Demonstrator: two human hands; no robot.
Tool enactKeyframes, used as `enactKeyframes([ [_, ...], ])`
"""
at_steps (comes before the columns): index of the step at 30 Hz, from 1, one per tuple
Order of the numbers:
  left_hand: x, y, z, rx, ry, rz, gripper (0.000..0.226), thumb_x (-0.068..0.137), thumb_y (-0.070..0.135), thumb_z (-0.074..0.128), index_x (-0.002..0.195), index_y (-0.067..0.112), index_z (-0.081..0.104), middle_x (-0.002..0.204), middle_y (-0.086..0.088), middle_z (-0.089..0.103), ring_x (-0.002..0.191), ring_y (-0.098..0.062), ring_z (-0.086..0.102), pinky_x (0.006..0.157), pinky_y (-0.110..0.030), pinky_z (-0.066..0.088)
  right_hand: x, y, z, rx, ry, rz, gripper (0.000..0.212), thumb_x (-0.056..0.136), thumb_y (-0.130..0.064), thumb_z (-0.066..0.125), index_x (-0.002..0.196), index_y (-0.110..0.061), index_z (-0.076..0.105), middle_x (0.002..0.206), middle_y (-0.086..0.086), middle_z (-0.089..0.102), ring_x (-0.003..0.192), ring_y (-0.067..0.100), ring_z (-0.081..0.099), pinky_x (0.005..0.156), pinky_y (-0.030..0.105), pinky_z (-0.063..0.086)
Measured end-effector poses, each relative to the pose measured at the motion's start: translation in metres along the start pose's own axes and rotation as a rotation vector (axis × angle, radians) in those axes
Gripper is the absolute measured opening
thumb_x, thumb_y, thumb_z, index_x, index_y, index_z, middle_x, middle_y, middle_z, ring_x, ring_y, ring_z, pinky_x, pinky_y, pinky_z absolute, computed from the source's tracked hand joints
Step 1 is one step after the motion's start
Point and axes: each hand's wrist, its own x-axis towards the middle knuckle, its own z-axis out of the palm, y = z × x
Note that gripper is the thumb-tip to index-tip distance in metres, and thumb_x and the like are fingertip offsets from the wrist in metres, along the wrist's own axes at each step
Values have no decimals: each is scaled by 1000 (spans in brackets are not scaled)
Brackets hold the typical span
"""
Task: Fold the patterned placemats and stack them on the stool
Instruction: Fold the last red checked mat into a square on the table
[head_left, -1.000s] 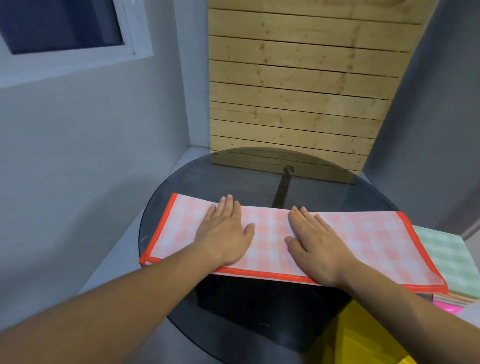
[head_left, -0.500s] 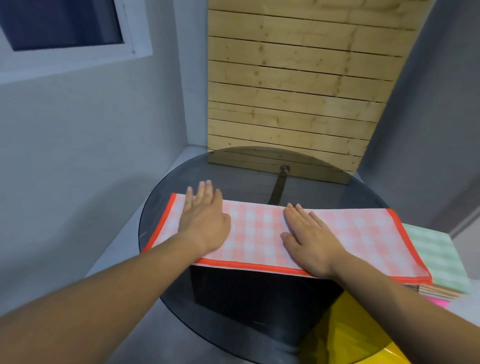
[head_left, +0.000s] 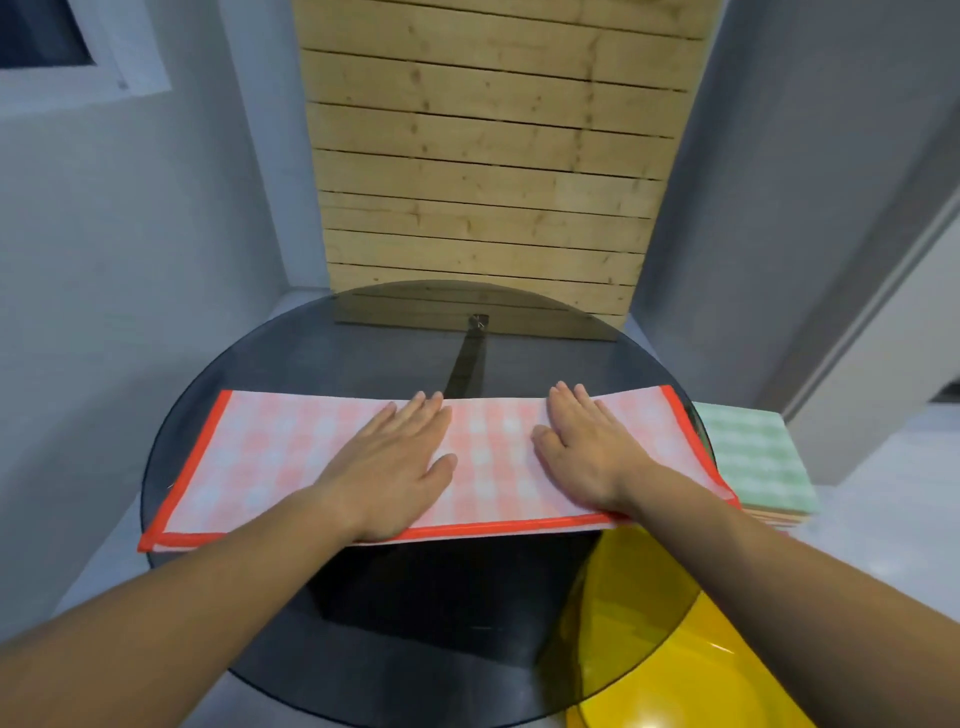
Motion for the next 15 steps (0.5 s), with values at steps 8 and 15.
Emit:
enactKeyframes([
  [8,-2,1,-1,2,-7,-44,66,102,56,11,159,29,-7,165,12,-17,150,-8,-19,125,-36,-6,1,49,-4,-90,38,231,79,99,-59,9,157,-8,1,165,11,-9,152,27,-10,123,41,-3],
  [15,-2,1,-4,-22,-16,-65,65,102,56,13,160,32,-5,165,12,-16,151,-8,-18,123,-35,-9,-2,46,-17,-47,21,294,93,92,-73,8,157,-8,1,165,14,-7,152,32,-10,123,48,-2],
])
